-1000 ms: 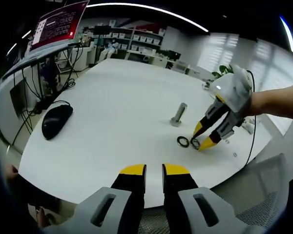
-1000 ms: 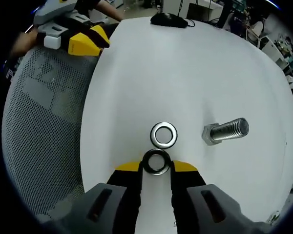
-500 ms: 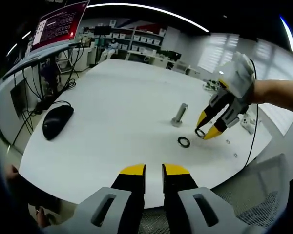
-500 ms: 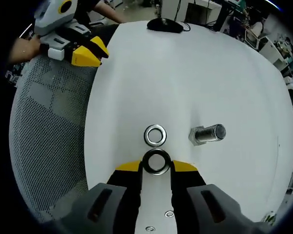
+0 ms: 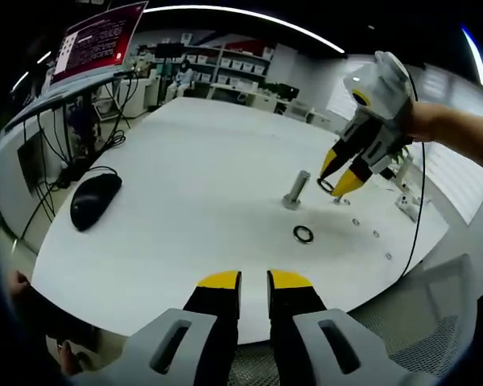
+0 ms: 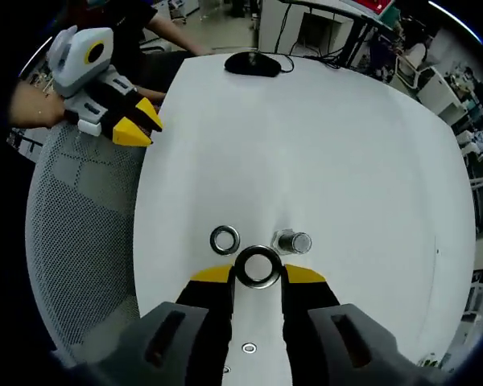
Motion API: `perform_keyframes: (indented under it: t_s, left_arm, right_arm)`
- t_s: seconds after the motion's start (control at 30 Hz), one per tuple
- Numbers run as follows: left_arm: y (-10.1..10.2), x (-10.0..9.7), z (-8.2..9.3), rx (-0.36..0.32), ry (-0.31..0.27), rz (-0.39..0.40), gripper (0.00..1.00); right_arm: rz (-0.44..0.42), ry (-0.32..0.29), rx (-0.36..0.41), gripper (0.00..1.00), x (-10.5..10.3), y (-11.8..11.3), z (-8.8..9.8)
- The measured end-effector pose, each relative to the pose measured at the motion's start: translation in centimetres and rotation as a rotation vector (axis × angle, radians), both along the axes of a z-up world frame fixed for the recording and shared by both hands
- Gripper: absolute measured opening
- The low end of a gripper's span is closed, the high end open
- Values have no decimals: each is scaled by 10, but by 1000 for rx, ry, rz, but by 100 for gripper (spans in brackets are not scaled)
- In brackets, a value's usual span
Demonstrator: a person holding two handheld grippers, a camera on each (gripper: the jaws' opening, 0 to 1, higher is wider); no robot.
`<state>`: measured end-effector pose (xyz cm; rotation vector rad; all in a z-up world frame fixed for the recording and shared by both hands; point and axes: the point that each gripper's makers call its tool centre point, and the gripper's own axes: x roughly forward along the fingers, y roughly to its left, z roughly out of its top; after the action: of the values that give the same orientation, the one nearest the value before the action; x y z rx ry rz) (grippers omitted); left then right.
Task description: Place the washer onto the threaded stud by aligning its center hole with the stud, sliding it down to the base, and recovering from edge contact or off-axis alignment until the washer reaches the visible bottom stop.
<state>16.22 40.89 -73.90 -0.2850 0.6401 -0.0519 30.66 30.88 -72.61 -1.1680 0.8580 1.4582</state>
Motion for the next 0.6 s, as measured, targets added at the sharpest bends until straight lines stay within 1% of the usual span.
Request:
perform_keyframes:
  t_s: [0.17, 0.33, 0.47, 0.6]
  left_arm:
    - [0, 0, 0, -1, 1, 1, 10]
    - [1, 0, 1, -6, -6, 7, 10]
    - [0, 1, 2, -8, -12, 4, 10]
    - [2, 1, 3, -3, -18, 5, 10]
  right_arm:
    - [-17, -31, 15, 23, 13, 6, 2]
    - [-23, -64, 16, 23, 24, 11, -1]
    - [-33, -52, 21, 23, 26, 16, -3]
    - [-6, -53, -5, 23, 25, 19, -7]
